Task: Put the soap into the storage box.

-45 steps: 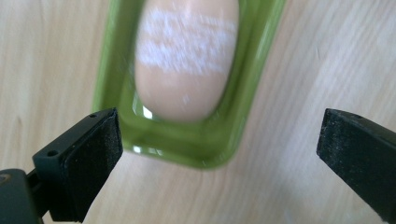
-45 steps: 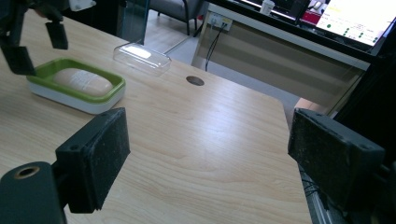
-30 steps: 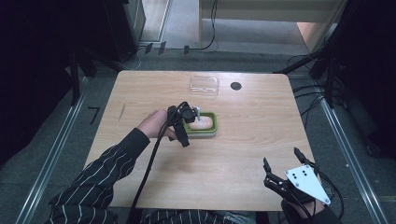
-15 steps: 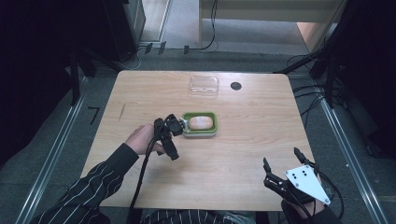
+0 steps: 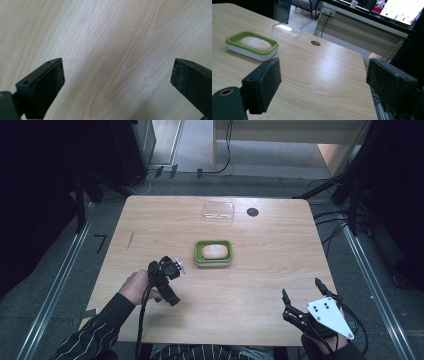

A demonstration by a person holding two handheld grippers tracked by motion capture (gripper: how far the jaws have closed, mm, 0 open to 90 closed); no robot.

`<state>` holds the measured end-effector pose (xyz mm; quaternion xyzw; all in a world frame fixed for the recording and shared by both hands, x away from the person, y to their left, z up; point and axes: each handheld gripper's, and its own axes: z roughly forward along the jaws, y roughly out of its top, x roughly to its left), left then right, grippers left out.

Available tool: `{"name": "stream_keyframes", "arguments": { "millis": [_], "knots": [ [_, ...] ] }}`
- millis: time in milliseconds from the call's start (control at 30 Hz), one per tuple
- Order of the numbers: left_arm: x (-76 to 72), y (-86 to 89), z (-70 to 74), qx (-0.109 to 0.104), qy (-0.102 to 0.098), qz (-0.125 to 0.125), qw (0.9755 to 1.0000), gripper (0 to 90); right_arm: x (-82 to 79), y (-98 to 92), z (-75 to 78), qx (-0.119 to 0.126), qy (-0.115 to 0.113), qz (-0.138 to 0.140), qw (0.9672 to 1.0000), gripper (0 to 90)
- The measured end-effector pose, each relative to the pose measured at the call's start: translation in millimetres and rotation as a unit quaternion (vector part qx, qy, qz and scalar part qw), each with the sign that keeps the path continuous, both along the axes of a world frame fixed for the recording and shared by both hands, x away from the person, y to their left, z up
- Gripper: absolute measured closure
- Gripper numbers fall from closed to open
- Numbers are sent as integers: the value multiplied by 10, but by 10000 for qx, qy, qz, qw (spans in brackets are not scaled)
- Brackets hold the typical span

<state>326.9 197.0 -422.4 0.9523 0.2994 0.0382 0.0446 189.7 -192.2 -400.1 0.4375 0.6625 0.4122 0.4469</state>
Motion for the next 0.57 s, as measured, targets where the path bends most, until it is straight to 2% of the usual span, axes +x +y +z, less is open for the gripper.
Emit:
{"name": "stream_keyframes", "arguments": {
  "millis": [133,333,500,567],
  "knots": [
    [-153,89,-88,80,91,81,9999,0,-8,2,1,9,-3,-6,10000,134],
    [-339,205,-134,144,15,110,9998,0,-15,-5,4,-23,-49,-10,10000,134],
    [-352,215,-155,112,-29,94,9999,0,-17,-14,2,-24,-55,-12,10000,134],
    [-333,205,-163,105,-66,16,9999,0,-16,-18,-1,-22,-65,-18,10000,134]
  ]
}}
